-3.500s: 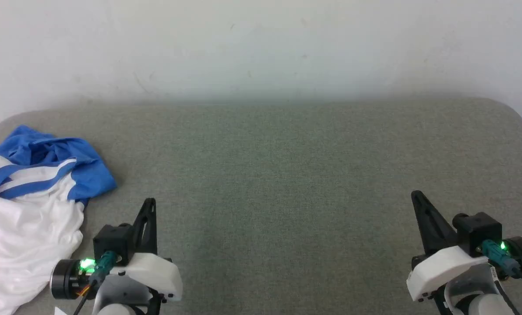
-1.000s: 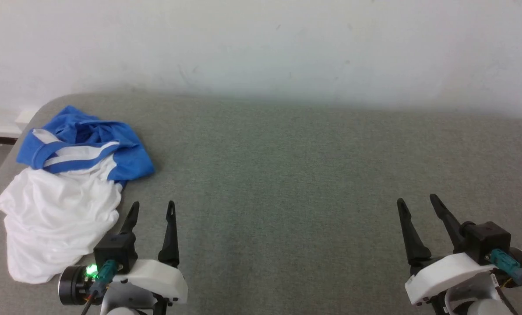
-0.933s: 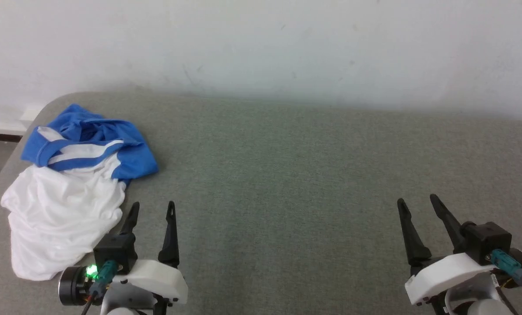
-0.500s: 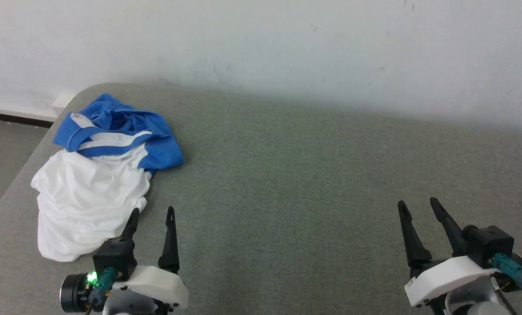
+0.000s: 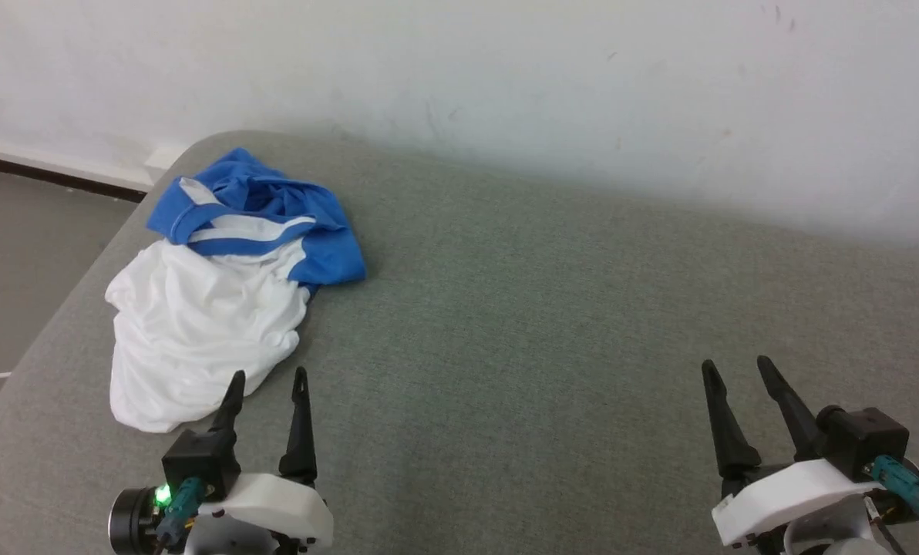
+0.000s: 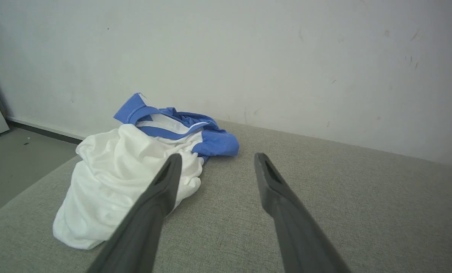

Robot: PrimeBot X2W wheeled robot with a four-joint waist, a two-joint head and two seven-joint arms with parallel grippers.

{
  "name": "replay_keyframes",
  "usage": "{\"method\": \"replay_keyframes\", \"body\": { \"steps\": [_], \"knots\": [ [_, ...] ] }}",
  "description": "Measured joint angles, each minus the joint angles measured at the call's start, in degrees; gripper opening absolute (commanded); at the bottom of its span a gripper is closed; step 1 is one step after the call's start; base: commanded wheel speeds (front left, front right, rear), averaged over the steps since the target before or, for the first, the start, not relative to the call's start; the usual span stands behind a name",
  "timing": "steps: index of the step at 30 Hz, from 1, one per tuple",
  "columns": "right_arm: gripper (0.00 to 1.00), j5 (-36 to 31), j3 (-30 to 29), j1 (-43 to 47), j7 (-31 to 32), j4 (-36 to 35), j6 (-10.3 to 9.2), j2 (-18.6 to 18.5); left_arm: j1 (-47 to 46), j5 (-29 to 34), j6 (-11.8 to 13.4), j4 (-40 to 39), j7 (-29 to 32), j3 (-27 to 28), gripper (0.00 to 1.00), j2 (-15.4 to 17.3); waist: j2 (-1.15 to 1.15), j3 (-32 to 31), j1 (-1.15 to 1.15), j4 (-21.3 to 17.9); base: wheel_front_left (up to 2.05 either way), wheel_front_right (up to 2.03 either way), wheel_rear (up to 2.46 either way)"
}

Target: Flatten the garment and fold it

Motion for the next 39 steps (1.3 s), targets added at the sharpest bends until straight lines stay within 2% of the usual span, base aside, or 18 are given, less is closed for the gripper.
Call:
{"method": "replay_keyframes", "body": {
  "steps": [39],
  "knots": [
    [1.00, 5.94, 0.02, 0.24, -4.56, 4.35, 0.00, 0.02, 0.88, -3.64, 1.75, 2.49, -4.56, -1.64, 1.00, -0.01, 0.00, -0.63, 0.00, 8.39, 0.00, 0.00, 0.00]
  ]
}}
